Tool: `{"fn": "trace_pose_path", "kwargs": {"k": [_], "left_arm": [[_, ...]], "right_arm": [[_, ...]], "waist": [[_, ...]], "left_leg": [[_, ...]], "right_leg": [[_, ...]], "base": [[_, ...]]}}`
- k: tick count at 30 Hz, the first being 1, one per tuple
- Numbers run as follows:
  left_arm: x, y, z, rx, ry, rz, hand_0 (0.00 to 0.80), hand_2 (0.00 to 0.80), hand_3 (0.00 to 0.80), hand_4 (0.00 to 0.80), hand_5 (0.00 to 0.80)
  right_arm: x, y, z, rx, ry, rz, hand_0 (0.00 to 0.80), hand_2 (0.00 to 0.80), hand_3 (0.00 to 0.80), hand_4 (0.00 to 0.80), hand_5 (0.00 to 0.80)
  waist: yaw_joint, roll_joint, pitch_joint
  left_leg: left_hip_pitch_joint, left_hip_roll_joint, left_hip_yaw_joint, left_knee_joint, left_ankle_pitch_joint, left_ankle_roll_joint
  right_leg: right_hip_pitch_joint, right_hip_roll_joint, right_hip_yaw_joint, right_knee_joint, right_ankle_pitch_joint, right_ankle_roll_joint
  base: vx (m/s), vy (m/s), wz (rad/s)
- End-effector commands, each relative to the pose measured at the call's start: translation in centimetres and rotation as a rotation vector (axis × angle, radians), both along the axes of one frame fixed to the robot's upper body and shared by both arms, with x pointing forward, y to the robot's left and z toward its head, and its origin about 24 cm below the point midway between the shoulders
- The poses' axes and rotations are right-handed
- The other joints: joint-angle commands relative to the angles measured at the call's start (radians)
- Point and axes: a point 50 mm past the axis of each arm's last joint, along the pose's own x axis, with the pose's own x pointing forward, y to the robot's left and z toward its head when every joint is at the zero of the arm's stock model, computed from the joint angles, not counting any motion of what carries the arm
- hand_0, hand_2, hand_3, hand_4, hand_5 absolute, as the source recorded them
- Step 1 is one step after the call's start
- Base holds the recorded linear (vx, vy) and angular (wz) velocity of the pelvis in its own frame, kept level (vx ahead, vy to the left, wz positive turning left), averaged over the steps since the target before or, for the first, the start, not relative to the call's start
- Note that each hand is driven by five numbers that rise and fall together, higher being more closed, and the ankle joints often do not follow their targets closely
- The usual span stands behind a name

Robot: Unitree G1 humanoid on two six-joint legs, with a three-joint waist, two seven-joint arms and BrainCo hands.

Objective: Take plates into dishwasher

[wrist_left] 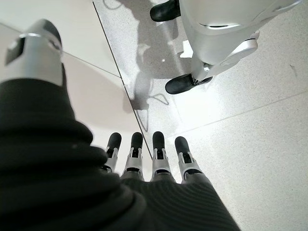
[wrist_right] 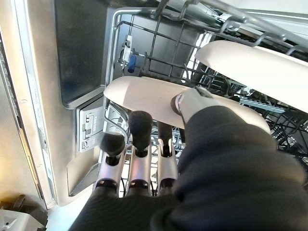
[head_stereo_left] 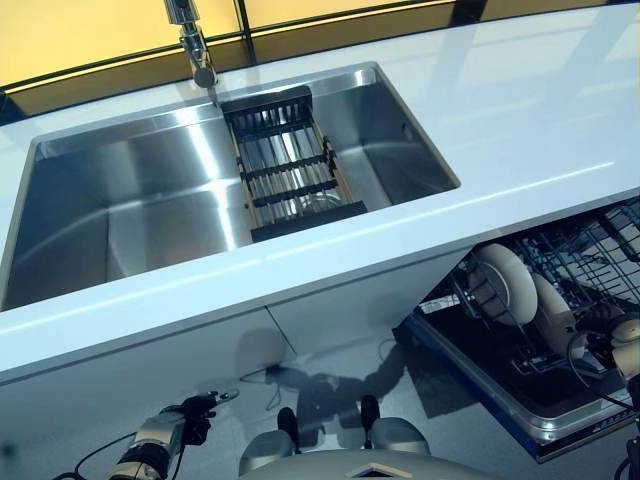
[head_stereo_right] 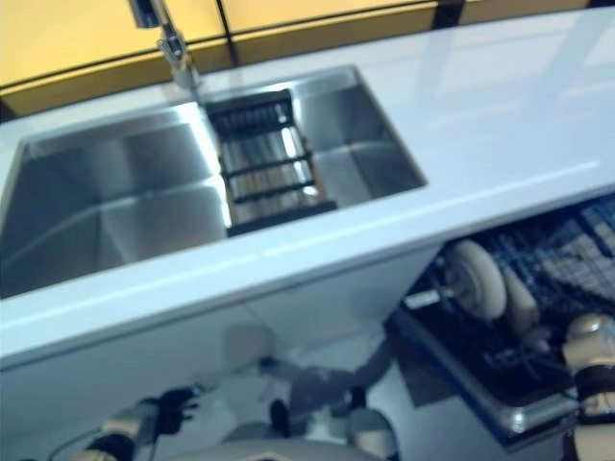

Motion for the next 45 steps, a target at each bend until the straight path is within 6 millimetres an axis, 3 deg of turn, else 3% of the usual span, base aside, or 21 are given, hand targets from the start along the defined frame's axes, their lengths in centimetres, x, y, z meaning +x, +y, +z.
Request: {"fn": "trace_pose_path", "kwargs": {"k": [1, 3, 4, 5, 12, 20, 33, 45], "left_arm": [[1.9, 1.6, 1.1, 0.077, -0.036, -0.041, 0.000, 0.000, 0.000, 0.000, 0.000], [2.2, 1.5, 1.1, 0.077, -0.044, -0.045, 0.000, 0.000, 0.000, 0.000, 0.000], [2.3, 1.4, 1.2, 0.076, -0.048, -0.045, 0.000, 0.000, 0.000, 0.000, 0.000], [2.5, 1.3, 1.2, 0.071, -0.054, -0.045, 0.000, 0.000, 0.000, 0.000, 0.000], [2.2, 1.2, 1.1, 0.049, -0.057, -0.044, 0.000, 0.000, 0.000, 0.000, 0.000], [1.7, 1.1, 0.8, 0.040, -0.045, -0.042, 0.000, 0.000, 0.000, 0.000, 0.000], [0.7, 0.9, 0.4, 0.029, -0.027, -0.035, 0.000, 0.000, 0.000, 0.000, 0.000], [-0.2, 1.1, 0.1, 0.014, -0.019, -0.009, 0.000, 0.000, 0.000, 0.000, 0.000]], "right_arm": [[0.8, -1.8, 2.8, -0.143, -0.008, -0.019, 0.800, 0.800, 0.800, 0.800, 0.800], [1.0, -1.9, 3.0, -0.142, -0.022, -0.036, 0.765, 0.765, 0.765, 0.765, 0.765], [1.0, -2.0, 3.2, -0.148, -0.042, -0.048, 0.502, 0.502, 0.502, 0.502, 0.502], [1.4, -1.8, 3.5, -0.119, -0.067, -0.063, 0.000, 0.000, 0.000, 0.000, 0.000], [1.8, -1.8, 4.4, -0.112, -0.098, -0.073, 0.000, 0.000, 0.000, 0.000, 0.000], [1.1, -2.3, 4.3, -0.103, -0.098, -0.085, 0.000, 0.000, 0.000, 0.000, 0.000], [-0.9, -3.8, 4.7, -0.105, -0.094, -0.136, 0.000, 0.000, 0.000, 0.000, 0.000], [-2.6, -5.6, 7.6, -0.115, -0.228, -0.202, 0.000, 0.000, 0.000, 0.000, 0.000]], "waist": [[0.030, -0.028, -0.003], [0.031, -0.024, 0.002], [0.031, -0.021, 0.005], [0.031, -0.015, 0.012], [0.023, -0.002, 0.012], [0.017, -0.012, -0.005], [0.007, -0.049, -0.045], [-0.017, -0.092, -0.074]], "left_leg": [[-0.017, 0.018, -0.020, 0.023, -0.041, 0.013], [-0.023, 0.020, -0.022, 0.023, -0.039, 0.010], [-0.026, 0.021, -0.023, 0.024, -0.037, 0.009], [-0.030, 0.023, -0.025, 0.024, -0.035, 0.007], [-0.029, 0.019, -0.022, 0.020, -0.033, 0.000], [-0.016, 0.021, -0.013, 0.018, -0.037, 0.001], [0.009, 0.022, 0.002, 0.011, -0.049, 0.009], [0.024, 0.023, 0.019, 0.006, -0.058, 0.015]], "right_leg": [[-0.065, -0.072, -0.024, 0.115, -0.013, 0.082], [-0.069, -0.071, -0.026, 0.115, -0.014, 0.080], [-0.071, -0.071, -0.027, 0.115, -0.014, 0.079], [-0.072, -0.070, -0.028, 0.115, -0.015, 0.076], [-0.073, -0.071, -0.029, 0.112, -0.017, 0.073], [-0.062, -0.068, -0.027, 0.108, -0.018, 0.071], [-0.039, -0.052, -0.008, 0.103, -0.022, 0.072], [-0.039, -0.033, 0.043, 0.090, -0.005, 0.080]], "base": [[-0.033, -0.047, 0.01], [-0.045, -0.030, 0.01], [-0.065, -0.009, 0.02], [-0.067, 0.011, 0.02], [-0.007, 0.035, 0.00], [0.009, 0.013, 0.00], [0.020, 0.035, -0.01], [0.007, 0.066, -0.07]]}}
